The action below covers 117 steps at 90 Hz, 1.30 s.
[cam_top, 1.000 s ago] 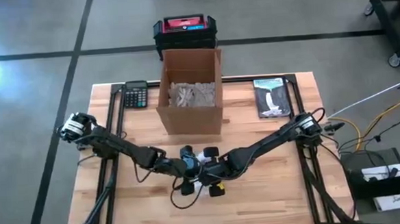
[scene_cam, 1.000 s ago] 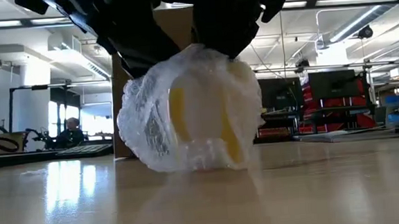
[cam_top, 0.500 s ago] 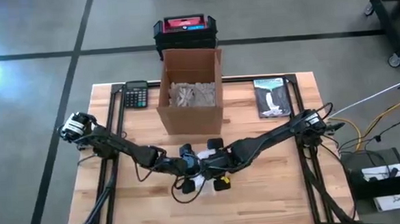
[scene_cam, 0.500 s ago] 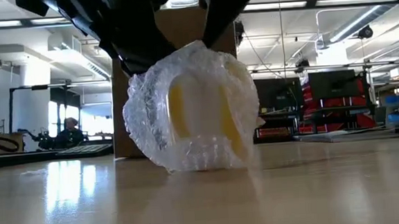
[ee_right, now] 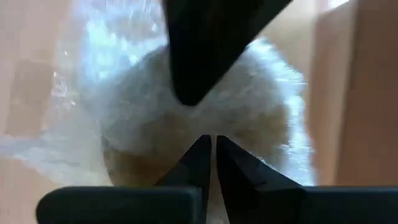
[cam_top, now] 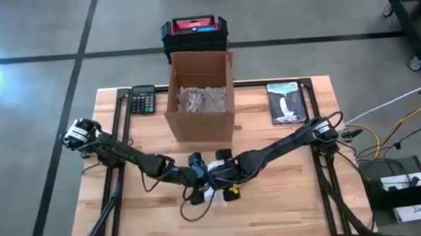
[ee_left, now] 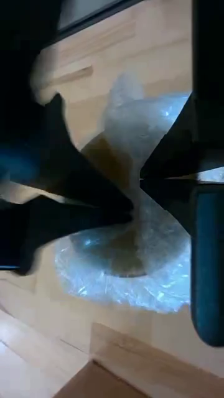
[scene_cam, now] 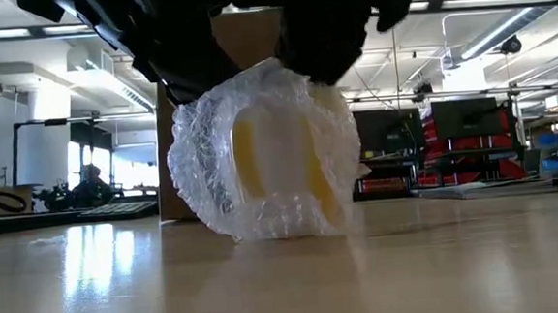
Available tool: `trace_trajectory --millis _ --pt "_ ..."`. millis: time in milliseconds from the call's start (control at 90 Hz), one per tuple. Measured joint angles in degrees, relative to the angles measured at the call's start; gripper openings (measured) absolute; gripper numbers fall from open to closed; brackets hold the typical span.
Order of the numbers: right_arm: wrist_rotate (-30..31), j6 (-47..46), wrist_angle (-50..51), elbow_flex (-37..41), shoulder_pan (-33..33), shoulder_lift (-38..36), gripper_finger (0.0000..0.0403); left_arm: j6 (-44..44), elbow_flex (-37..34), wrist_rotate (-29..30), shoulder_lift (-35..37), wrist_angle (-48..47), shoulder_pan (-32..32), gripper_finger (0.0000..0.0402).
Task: Wrap mug
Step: Wrap the yellow mug with bubble wrap
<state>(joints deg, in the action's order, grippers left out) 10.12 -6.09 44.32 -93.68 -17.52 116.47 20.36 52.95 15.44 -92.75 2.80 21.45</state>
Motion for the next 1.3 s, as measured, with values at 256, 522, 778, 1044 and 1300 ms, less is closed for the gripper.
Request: trace_trajectory --millis 256,522,778,1044,1300 --pt "-0.9 1.8 -0.7 0.2 0.0 0.1 0.0013 -0.4 0.0 -0.1 0.0 0.0 0.0 0.0000" --pt "-1.7 1.9 2.2 -1.7 0.0 -8.1 0.0014 0.1 0.3 0.0 0.1 0.6 -0.2 0.0000" --pt "-0.4 -2.5 13.9 -1.3 -0.1 -12.2 0.0014 0.0 0.3 0.0 0.1 0.3 -0.1 0.0000" --pt "1.4 -1.4 7.2 2.5 -0.3 -9.5 0.0014 -0.4 0.3 0.0 0.1 0.2 -0.1 0.0000" --pt "-1.8 3.6 -0.9 2.5 0.8 -2.7 0.0014 -0.4 0.2 0.0 0.1 0.1 -0.1 0.0000"
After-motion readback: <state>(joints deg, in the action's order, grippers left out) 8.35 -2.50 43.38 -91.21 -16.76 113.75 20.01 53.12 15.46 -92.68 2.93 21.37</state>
